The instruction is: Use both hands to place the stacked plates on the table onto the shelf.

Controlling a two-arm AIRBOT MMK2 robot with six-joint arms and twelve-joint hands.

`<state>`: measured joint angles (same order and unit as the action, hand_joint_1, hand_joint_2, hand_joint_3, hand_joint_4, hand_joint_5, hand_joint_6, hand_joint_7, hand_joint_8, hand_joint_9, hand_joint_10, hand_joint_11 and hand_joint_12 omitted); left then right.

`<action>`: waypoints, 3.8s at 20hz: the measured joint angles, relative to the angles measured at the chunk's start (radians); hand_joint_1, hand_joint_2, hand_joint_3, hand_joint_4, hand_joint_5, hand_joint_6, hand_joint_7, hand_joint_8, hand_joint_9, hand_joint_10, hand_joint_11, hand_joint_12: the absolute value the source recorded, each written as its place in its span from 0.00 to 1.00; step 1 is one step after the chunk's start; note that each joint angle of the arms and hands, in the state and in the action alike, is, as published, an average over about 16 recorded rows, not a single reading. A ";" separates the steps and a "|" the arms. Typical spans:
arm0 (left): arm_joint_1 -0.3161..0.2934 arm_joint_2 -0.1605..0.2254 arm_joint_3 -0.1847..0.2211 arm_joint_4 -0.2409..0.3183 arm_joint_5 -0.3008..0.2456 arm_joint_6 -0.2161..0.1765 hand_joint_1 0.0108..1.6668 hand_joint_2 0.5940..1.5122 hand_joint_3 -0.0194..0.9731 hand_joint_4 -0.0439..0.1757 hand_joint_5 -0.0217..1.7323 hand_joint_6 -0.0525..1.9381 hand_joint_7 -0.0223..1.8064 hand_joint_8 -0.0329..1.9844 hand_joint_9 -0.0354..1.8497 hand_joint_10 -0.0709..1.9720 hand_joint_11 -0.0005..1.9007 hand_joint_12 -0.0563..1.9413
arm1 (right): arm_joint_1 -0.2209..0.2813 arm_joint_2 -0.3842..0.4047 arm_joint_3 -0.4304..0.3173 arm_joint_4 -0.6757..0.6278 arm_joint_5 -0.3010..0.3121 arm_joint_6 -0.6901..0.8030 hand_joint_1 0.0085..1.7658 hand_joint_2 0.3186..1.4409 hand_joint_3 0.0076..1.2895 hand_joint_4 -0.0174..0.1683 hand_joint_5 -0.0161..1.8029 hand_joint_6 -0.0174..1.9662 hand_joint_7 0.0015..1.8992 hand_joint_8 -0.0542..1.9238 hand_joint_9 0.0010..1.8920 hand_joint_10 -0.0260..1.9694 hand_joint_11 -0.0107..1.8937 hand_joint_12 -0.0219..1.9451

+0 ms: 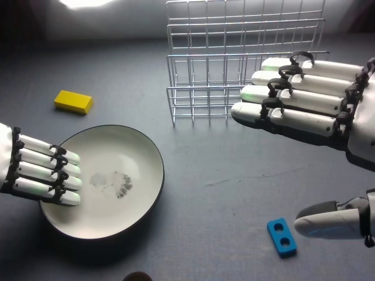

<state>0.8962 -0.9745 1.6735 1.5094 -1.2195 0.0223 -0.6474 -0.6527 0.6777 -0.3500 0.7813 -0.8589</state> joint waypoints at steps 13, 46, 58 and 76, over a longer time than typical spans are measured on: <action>0.026 -0.033 0.042 -0.006 0.022 0.002 0.01 0.54 0.03 0.20 0.02 0.03 0.02 0.02 0.03 0.03 0.01 0.02 | -0.002 0.000 0.000 -0.023 0.003 0.000 0.01 0.72 0.01 0.11 0.02 0.02 0.01 0.04 0.01 0.01 0.02 0.01; -0.065 -0.084 -0.093 0.004 0.105 0.000 0.00 0.56 0.03 0.19 0.02 0.02 0.01 0.01 0.03 0.03 0.01 0.03 | 0.203 -0.287 0.151 -0.091 -0.296 -0.095 0.42 0.73 0.01 0.12 0.02 0.02 0.01 0.04 0.01 0.01 0.02 0.12; -0.059 -0.086 -0.091 -0.001 0.104 -0.002 0.00 0.57 0.03 0.19 0.02 0.02 0.01 0.01 0.03 0.03 0.01 0.03 | 0.249 -0.538 0.332 -0.090 -0.445 -0.137 0.59 0.74 0.01 0.12 0.04 0.02 0.03 0.04 0.02 0.01 0.02 0.34; -0.055 -0.088 -0.085 -0.007 0.099 -0.002 0.00 0.57 0.03 0.18 0.01 0.02 0.01 0.01 0.03 0.03 0.01 0.03 | 0.259 -0.720 0.480 -0.095 -0.458 -0.168 0.58 0.68 0.01 0.10 0.32 0.06 0.32 0.05 0.33 0.03 0.17 0.56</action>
<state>0.8417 -1.0627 1.5884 1.5025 -1.1207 0.0202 -0.3885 -1.3730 1.1574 -0.4455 0.3234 -1.0266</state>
